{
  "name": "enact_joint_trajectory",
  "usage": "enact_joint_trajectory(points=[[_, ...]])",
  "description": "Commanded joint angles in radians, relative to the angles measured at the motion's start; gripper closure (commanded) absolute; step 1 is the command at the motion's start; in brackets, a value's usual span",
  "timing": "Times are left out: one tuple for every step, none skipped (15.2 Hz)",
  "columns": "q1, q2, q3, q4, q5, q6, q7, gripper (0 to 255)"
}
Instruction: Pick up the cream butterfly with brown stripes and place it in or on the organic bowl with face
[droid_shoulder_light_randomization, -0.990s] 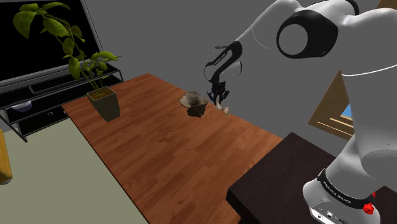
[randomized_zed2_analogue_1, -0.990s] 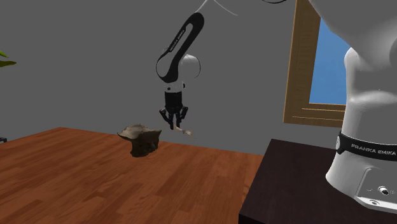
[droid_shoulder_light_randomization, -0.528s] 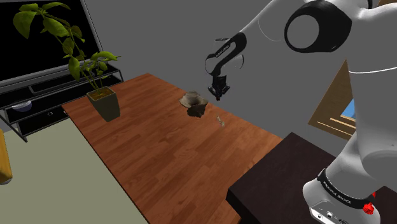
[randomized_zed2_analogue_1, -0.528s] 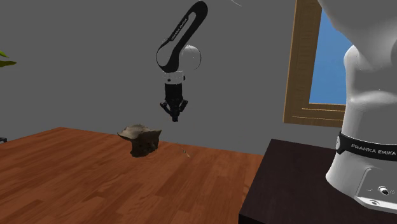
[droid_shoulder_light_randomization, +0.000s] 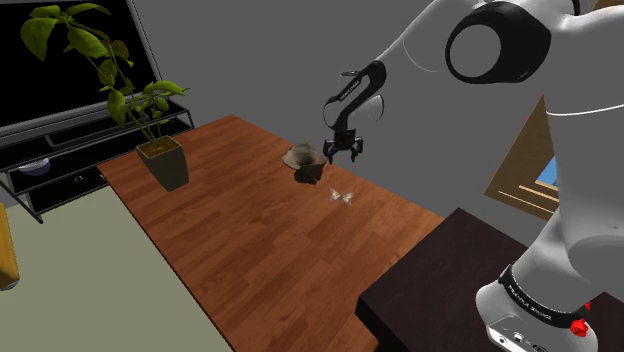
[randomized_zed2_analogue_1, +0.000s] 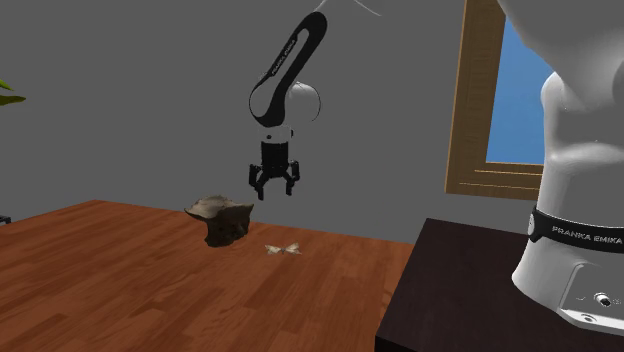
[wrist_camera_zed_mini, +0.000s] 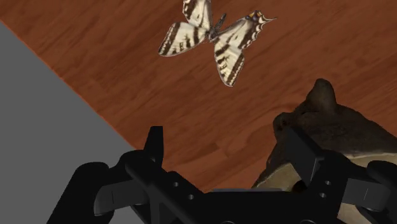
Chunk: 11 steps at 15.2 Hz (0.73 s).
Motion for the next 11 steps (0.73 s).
enact_joint_trajectory(points=[[-0.016,0.025,0.030,-0.036,0.033,0.087,-0.038,0],[-0.027,0.040,0.048,-0.051,0.051,0.129,-0.059,0],[-0.038,0.057,0.067,-0.064,0.068,0.171,-0.080,0],[-0.051,0.076,0.089,-0.075,0.086,0.213,-0.102,0],[-0.066,0.096,0.111,-0.083,0.104,0.254,-0.125,0],[-0.081,0.117,0.135,-0.089,0.121,0.294,-0.149,0],[-0.098,0.141,0.161,-0.092,0.137,0.333,-0.172,0],[-0.101,0.143,0.164,-0.093,0.137,0.337,-0.174,0],[-0.103,0.157,0.167,-0.084,0.139,0.343,-0.176,0],[-0.105,0.171,0.170,-0.076,0.140,0.349,-0.177,0],[-0.107,0.185,0.173,-0.067,0.142,0.354,-0.178,0]])
